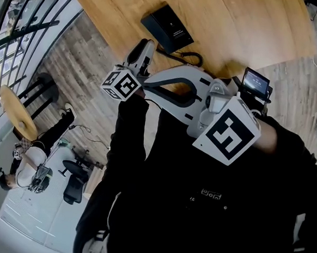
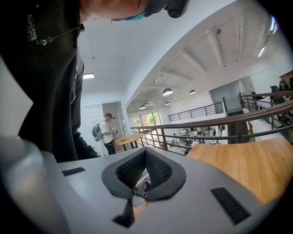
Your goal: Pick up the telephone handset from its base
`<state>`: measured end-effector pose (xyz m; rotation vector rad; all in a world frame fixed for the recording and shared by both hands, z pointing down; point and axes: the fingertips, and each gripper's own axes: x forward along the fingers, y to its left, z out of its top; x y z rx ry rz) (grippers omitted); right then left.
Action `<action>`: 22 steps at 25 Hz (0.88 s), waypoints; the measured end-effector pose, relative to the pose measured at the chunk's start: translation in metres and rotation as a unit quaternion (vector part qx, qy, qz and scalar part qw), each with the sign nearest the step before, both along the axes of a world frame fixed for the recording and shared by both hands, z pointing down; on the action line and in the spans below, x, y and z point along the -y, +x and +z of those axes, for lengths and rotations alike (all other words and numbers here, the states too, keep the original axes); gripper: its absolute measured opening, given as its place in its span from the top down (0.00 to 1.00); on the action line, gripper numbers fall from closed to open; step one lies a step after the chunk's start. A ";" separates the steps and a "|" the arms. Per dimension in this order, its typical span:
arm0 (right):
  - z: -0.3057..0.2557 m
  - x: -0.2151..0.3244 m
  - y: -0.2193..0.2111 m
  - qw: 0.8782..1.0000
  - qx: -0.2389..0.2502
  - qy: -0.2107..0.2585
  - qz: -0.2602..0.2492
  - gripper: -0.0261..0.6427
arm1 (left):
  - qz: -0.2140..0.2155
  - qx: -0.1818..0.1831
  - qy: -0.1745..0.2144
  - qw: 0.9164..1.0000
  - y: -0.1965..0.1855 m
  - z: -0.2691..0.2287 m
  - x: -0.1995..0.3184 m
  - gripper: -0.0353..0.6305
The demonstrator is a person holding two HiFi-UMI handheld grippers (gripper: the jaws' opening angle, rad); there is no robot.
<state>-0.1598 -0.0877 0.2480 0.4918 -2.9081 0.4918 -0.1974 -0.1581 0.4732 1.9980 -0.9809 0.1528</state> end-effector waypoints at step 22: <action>0.013 0.014 -0.001 1.000 -0.008 -0.020 -0.005 0.93 | 0.051 -0.039 -0.089 0.994 -0.014 0.082 0.002 0.67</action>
